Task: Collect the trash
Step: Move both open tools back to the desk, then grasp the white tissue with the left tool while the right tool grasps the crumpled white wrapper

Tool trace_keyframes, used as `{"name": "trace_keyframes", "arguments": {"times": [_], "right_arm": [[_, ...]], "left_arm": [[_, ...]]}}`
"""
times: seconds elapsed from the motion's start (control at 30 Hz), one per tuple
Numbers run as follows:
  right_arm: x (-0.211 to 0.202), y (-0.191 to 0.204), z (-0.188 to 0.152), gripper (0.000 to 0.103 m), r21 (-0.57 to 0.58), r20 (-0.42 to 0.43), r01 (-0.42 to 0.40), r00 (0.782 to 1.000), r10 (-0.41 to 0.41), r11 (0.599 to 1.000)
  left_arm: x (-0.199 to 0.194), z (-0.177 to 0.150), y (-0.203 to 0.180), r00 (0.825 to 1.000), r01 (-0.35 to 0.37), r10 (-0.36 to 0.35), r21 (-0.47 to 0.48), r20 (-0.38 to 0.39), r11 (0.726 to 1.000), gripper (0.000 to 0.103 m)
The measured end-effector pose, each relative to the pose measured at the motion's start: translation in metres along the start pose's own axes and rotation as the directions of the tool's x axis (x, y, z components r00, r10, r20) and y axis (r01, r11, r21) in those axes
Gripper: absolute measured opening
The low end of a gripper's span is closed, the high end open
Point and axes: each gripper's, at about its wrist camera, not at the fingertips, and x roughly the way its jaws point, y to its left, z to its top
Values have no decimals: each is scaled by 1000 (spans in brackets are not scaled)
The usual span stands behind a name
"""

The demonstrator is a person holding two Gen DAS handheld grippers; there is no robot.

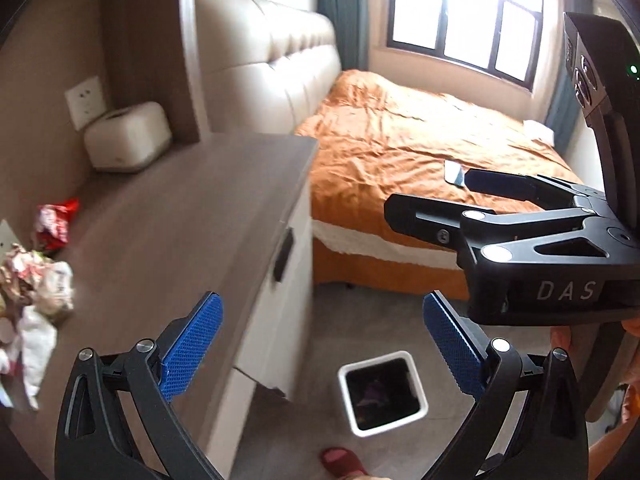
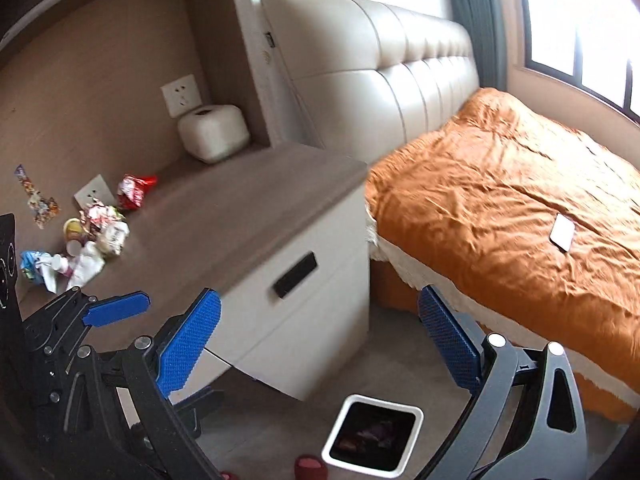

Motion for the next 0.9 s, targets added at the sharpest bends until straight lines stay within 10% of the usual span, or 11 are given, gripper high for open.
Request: {"name": "trace_keyframes", "arguments": {"times": [0.33, 0.57, 0.9], "right_arm": [[24, 113, 49, 99, -288, 4, -276, 957, 290, 917], [63, 177, 61, 99, -400, -88, -386, 919, 385, 831], [131, 232, 55, 99, -421, -222, -416, 909, 353, 806]], "left_arm": [[-59, 0, 96, 932, -346, 359, -176, 46, 921, 98], [-74, -29, 166, 892, -442, 451, -271, -35, 855, 98], [-46, -50, 235, 928, -372, 364, -234, -80, 898, 98]]}}
